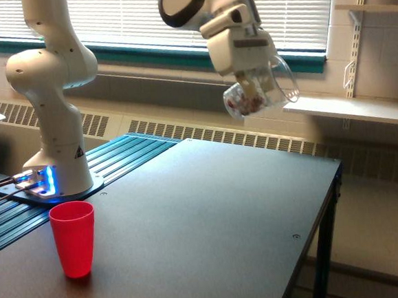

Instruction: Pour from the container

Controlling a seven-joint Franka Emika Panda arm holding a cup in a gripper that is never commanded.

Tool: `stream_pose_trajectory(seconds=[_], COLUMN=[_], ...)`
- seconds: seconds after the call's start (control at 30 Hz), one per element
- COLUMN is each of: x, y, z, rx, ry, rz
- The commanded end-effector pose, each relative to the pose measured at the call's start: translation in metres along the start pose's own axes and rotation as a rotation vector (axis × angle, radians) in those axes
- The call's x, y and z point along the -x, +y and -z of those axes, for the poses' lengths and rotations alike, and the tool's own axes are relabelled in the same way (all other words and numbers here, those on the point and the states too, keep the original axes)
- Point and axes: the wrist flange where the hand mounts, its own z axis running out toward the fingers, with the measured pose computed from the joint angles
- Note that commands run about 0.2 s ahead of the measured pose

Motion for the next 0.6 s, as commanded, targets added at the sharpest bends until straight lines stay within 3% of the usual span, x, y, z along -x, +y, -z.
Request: stream_pose_trajectory(seconds=[0.03,0.2,0.6], x=[0.029,0.04,0.058], y=[0.015,0.031,0.082], z=[-0.001,0.002,0.006], rx=[0.061,0.085,0.211], ry=[-0.011,-0.025,-0.067], rz=[0.002,0.009,0.027])
